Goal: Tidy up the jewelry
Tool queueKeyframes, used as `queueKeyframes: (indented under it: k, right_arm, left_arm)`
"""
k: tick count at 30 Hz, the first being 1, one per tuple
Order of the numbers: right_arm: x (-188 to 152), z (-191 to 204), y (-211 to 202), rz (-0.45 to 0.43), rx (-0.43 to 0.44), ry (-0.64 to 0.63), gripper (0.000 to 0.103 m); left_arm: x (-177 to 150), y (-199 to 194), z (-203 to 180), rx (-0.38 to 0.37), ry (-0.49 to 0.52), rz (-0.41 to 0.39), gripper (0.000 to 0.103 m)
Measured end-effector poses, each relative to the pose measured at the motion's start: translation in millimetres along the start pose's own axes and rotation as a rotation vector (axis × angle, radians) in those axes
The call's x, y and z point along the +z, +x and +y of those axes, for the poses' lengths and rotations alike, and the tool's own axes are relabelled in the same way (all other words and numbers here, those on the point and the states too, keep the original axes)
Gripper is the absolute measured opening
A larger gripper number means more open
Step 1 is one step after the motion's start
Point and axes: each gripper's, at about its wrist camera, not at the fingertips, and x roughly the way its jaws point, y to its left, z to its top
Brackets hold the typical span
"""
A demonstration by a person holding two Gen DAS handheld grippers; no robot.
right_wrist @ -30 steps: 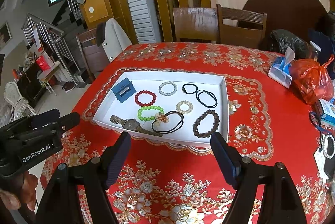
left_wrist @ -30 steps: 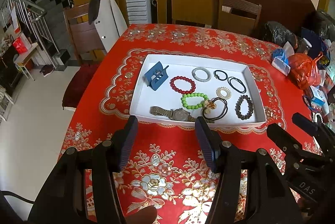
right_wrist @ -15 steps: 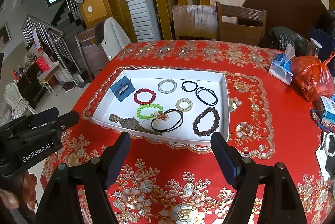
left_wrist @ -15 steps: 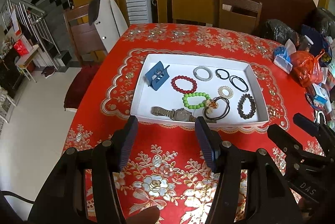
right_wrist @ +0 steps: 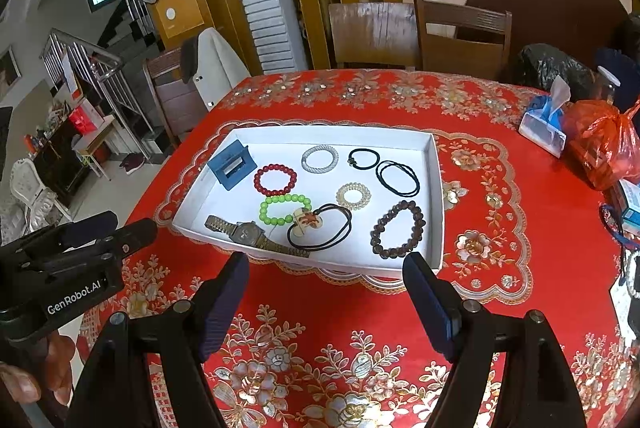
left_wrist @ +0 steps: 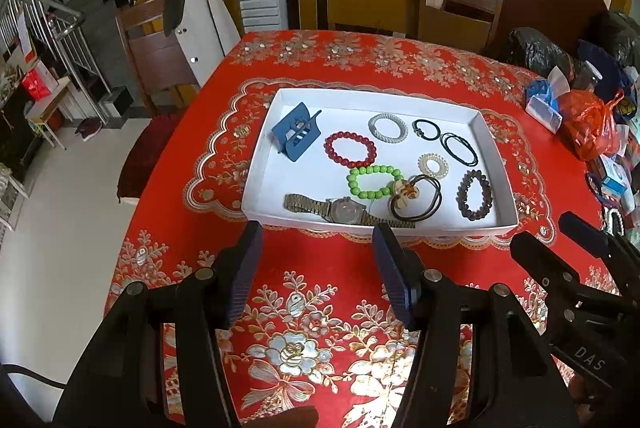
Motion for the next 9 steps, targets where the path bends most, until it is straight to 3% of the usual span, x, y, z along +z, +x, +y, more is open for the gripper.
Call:
queueKeyframes:
  k: [9]
  right_arm:
    - [-0.5, -12.9, 13.6, 0.024, -0.003, 0.014, 0.077]
  left_arm:
    - [-0.7, 14.3, -1.9, -0.035, 0.0, 0.019, 0.056]
